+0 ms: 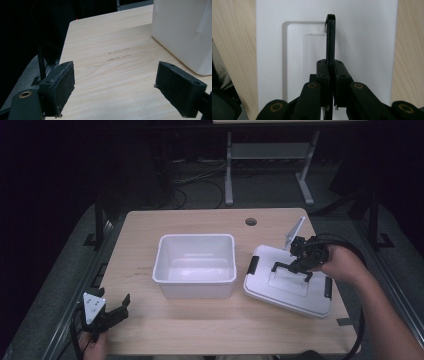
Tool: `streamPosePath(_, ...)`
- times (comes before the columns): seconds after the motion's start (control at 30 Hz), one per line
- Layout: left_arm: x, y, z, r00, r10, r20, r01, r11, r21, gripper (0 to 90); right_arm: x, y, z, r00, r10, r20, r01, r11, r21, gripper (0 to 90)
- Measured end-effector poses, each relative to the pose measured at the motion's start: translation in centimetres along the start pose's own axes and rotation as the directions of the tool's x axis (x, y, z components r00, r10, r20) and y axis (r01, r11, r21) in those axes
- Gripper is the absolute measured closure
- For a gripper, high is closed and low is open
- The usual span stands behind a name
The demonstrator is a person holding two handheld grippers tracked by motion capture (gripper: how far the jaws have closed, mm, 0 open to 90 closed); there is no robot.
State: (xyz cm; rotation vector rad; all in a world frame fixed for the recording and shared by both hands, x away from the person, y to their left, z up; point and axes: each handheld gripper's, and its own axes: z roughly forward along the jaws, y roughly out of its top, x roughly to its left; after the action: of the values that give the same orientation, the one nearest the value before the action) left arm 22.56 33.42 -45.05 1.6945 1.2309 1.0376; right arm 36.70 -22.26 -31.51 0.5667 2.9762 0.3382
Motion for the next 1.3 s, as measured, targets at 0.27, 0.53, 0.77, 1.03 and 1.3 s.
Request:
streamPosePath(0.27, 0.0, 0.0, 0.0, 1.0000, 0.000, -0.001, 0.000, 1.0000, 0.000, 15.0, 0.2, 0.5, -2.0, 0.9998, -0.014, 0.014, 0.014, 1.000, -0.007, 84.5)
streamPosePath(0.53, 0.0, 0.0, 0.0, 1.0000, 0.002, -0.002, -0.002, 1.0000, 0.002, 15.0, 0.2, 0.9, -3.7, 0.9993, -0.026, 0.026, 0.026, 1.000, -0.003, 84.5)
streamPosePath(0.77, 0.0, 0.0, 0.0, 1.0000, 0.005, 0.000, -0.005, 1.0000, 0.002, 15.0, 0.4, 1.6, -5.2, 0.9988, -0.037, 0.032, 0.038, 0.999, -0.012, 84.5)
streamPosePath(1.03, 0.1, 0.0, -0.1, 1.0000, 0.004, -0.001, -0.004, 1.0000, 0.005, 15.0, 0.7, 3.0, -6.5, 0.9974, -0.062, 0.037, 0.063, 0.998, -0.013, 84.5)
streamPosePath(1.3, 0.1, 0.0, 0.0, 1.0000, 0.000, -0.001, 0.000, 1.0000, 0.001, 15.0, 1.1, 4.8, -7.6, 0.9953, -0.091, 0.033, 0.092, 0.995, -0.023, 84.5)
